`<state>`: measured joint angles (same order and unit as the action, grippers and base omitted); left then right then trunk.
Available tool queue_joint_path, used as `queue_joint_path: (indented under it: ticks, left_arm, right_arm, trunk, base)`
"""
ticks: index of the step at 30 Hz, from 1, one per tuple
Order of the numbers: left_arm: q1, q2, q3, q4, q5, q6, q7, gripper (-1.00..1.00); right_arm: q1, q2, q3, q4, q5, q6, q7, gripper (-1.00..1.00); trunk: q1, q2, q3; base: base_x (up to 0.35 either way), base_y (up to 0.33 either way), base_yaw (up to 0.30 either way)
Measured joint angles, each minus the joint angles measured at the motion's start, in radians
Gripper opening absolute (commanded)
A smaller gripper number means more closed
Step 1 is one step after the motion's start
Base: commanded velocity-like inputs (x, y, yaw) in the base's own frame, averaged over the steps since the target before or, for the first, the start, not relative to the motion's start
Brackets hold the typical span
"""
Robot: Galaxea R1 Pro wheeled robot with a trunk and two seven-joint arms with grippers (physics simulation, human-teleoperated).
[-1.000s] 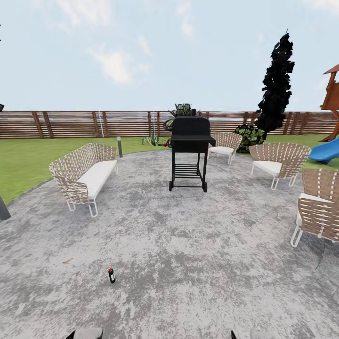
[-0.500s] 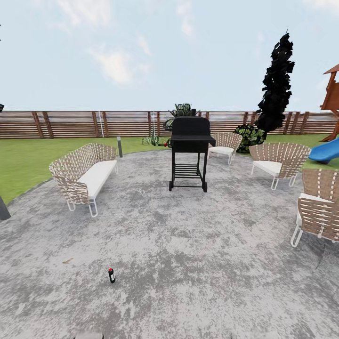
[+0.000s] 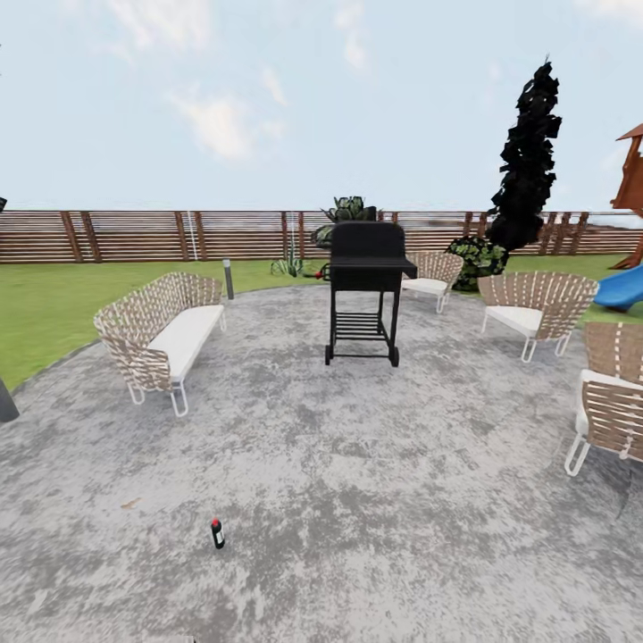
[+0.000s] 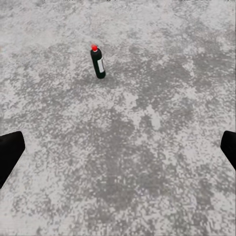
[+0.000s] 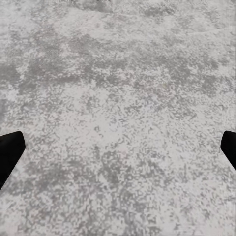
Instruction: Pick up the pesticide atomizer in the garden and spray insectifuge to fully cover both potted plants in the garden.
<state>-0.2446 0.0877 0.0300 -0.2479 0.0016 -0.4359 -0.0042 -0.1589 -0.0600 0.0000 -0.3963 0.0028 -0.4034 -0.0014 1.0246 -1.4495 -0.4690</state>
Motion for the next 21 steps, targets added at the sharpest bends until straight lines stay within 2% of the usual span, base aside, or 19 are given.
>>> queue_joint_path:
  ticks: [21]
  left_arm:
    - [-0.002, 0.0, 0.0, 0.0, -0.001, 0.002, 0.0, 1.0]
  right_arm:
    - [0.0, 0.002, -0.001, 0.0, 0.0, 0.0, 0.0, 1.0]
  trunk:
    - [0.0, 0.0, 0.0]
  base:
    - [0.198, 0.281, 0.0]
